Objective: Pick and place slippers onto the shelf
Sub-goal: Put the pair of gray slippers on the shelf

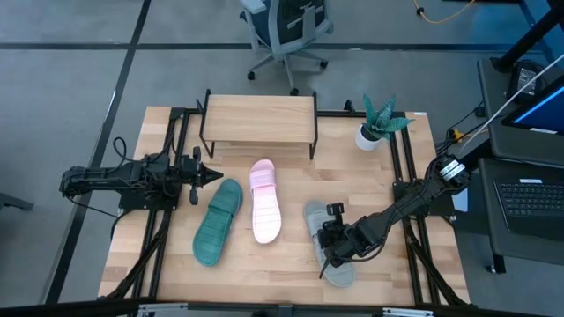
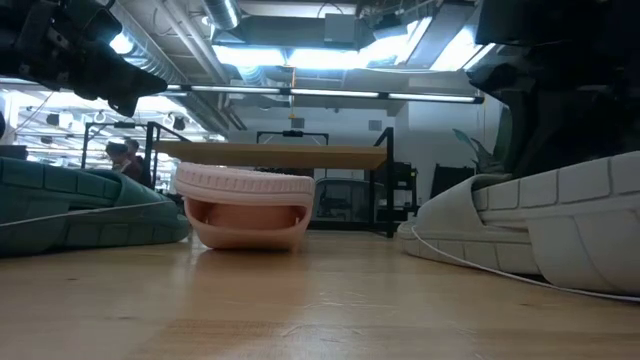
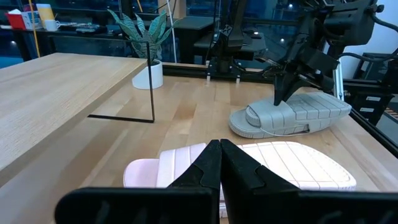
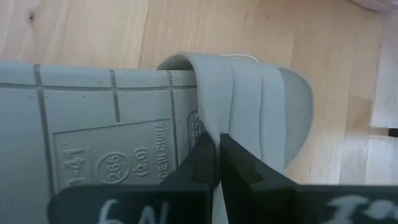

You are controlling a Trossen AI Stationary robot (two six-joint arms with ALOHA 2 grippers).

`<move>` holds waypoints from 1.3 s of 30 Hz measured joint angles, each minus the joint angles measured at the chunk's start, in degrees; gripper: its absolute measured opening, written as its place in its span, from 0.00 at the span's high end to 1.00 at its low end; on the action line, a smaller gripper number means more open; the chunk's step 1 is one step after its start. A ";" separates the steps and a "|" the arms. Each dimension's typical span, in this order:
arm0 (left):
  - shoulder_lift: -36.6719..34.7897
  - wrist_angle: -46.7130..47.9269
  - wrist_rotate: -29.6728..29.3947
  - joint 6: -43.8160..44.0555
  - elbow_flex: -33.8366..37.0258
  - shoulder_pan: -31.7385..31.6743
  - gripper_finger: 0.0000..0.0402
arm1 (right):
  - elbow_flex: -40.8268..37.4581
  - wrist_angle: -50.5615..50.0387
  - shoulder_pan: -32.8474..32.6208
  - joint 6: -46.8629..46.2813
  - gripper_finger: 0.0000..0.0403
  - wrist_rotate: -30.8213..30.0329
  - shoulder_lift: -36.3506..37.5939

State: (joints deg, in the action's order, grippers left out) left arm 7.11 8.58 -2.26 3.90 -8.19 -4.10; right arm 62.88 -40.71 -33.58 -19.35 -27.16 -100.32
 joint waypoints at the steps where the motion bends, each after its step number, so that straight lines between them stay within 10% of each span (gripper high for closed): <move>1: 0.01 -0.01 -0.01 0.01 0.00 0.00 1.00 | 0.83 -0.97 0.06 0.02 0.97 0.13 -0.10; 39: 0.00 -0.04 -0.01 0.49 0.00 0.02 1.00 | 40.87 -33.96 12.44 13.37 0.98 -1.22 0.12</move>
State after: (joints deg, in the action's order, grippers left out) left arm 7.11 8.54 -2.28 4.39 -8.19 -4.08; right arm 103.74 -74.67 -21.14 -5.99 -28.38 -100.20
